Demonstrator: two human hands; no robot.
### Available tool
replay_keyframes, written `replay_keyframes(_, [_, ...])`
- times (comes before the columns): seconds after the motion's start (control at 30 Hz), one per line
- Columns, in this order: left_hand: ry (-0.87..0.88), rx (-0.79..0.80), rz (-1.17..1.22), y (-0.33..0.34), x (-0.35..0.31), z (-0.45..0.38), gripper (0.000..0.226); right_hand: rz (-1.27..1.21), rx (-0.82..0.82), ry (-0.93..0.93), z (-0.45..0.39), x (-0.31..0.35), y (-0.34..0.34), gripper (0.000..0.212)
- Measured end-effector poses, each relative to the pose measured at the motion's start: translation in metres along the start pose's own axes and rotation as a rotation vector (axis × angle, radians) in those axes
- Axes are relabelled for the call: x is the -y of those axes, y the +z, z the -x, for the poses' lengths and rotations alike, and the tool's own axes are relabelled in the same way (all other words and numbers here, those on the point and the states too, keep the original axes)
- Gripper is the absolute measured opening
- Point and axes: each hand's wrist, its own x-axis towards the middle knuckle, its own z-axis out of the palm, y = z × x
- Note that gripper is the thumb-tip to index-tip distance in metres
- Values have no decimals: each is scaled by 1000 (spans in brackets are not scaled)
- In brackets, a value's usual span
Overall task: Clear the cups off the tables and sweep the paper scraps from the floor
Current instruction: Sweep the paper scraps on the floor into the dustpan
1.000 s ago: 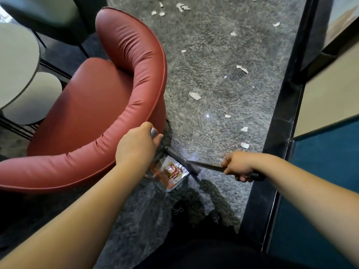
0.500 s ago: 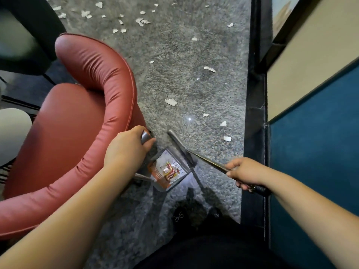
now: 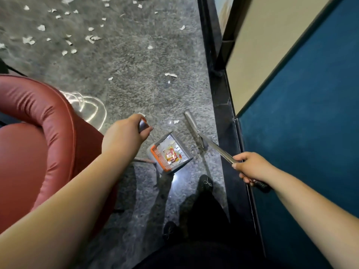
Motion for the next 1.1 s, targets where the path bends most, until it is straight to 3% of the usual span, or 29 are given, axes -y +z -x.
replay_keyframes(0.33, [35,116,-94,41,-67,-134,28,71,-11,94,-110,21,-104,1])
replay_keyframes(0.6, [63,130,-159,55,-87,-180,27,481,214,77,-164,59,-133,21])
replay_keyframes(0.77, [40,121,-170,57,-97,-188,26,570,352,47,-166,73,-127,25])
replay_keyframes(0.9, [35,125,-169,58,-100,-193,26,461,433,45,-155,74,-133,29])
replay_keyframes(1.0, [32,117,-178,56,-99,-192,26,223,401,93,-146,68,-138,30])
replay_keyframes(1.1, [17,99,-152,50,-88,-187,26,157,393,92,-133,60,-136,32])
